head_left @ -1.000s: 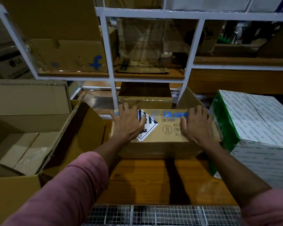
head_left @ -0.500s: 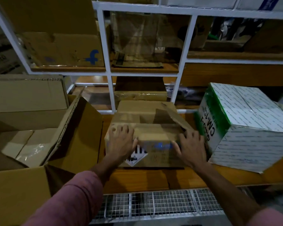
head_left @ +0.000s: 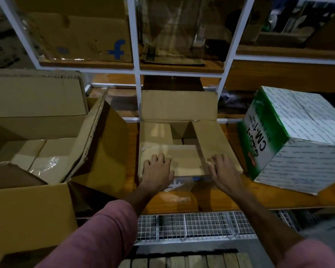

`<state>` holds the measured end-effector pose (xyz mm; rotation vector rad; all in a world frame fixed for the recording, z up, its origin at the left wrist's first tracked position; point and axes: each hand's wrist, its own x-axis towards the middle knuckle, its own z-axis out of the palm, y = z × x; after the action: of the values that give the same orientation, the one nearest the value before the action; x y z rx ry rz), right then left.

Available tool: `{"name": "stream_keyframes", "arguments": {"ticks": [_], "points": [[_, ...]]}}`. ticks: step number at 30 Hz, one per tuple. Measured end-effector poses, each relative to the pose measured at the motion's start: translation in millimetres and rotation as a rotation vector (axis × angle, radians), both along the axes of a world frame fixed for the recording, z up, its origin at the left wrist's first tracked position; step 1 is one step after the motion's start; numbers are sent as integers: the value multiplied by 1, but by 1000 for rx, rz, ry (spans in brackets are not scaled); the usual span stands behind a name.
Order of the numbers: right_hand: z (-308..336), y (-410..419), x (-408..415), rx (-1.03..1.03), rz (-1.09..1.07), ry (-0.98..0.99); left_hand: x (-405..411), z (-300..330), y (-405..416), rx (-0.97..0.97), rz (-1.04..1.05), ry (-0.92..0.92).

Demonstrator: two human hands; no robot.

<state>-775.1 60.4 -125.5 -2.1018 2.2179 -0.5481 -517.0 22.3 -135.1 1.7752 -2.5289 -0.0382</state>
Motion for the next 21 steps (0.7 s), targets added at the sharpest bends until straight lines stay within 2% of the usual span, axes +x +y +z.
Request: {"name": "stream_keyframes", "arguments": {"ticks": [7, 12, 17, 21], "points": [[-3, -25, 0, 143, 24, 74, -4, -3, -28, 29, 59, 90], [2, -62, -3, 137, 65, 174, -19, 0, -53, 45, 166, 112], [-3, -96, -9, 77, 163, 180, -29, 3, -87, 85, 249, 120], [-7, -124, -4, 126, 200, 194, -33, 2, -118, 136, 292, 172]]}}
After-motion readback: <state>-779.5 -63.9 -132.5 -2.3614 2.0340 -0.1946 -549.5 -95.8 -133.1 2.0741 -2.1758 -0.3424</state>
